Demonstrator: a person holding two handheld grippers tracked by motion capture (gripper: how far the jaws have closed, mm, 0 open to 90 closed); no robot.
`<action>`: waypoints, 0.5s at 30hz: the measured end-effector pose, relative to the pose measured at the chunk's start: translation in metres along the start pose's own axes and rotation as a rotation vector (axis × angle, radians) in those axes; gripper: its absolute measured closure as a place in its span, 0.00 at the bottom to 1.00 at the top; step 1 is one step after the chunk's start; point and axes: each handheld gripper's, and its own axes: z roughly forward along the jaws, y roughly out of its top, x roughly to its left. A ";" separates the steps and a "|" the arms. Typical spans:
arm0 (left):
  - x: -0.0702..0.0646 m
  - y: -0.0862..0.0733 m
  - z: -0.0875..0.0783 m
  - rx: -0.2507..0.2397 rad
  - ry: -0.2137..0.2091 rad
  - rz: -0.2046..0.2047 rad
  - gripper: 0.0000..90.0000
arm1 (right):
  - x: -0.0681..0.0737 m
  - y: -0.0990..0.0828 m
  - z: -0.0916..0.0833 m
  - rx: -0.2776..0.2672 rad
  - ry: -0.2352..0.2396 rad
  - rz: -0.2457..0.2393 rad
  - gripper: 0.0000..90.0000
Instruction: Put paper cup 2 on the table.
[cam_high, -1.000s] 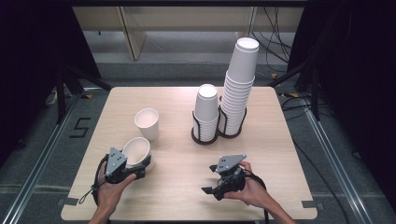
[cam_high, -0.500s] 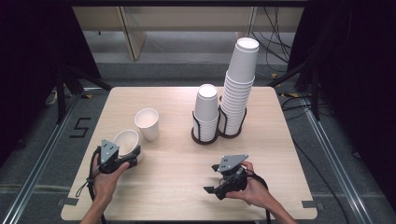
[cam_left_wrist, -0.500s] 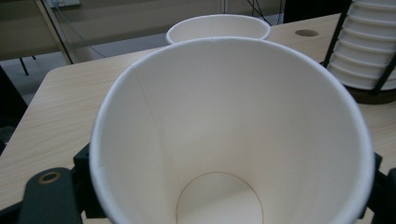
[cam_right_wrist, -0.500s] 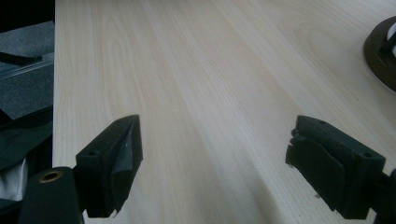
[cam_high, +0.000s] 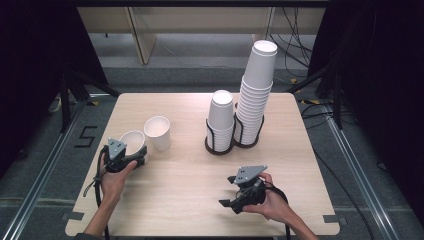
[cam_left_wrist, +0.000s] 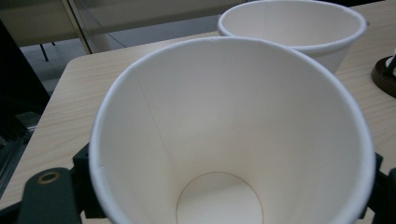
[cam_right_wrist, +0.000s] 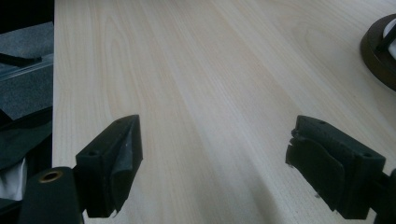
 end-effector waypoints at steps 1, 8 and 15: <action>0.001 0.000 0.002 0.003 0.002 0.002 0.18 | 0.000 0.000 0.000 -0.002 -0.001 -0.004 0.20; 0.010 0.001 0.012 -0.009 -0.038 0.010 0.16 | 0.000 0.000 0.001 0.001 0.005 -0.004 0.20; 0.013 -0.004 0.014 -0.028 -0.030 -0.017 0.14 | 0.000 -0.001 0.000 0.004 0.007 -0.004 0.20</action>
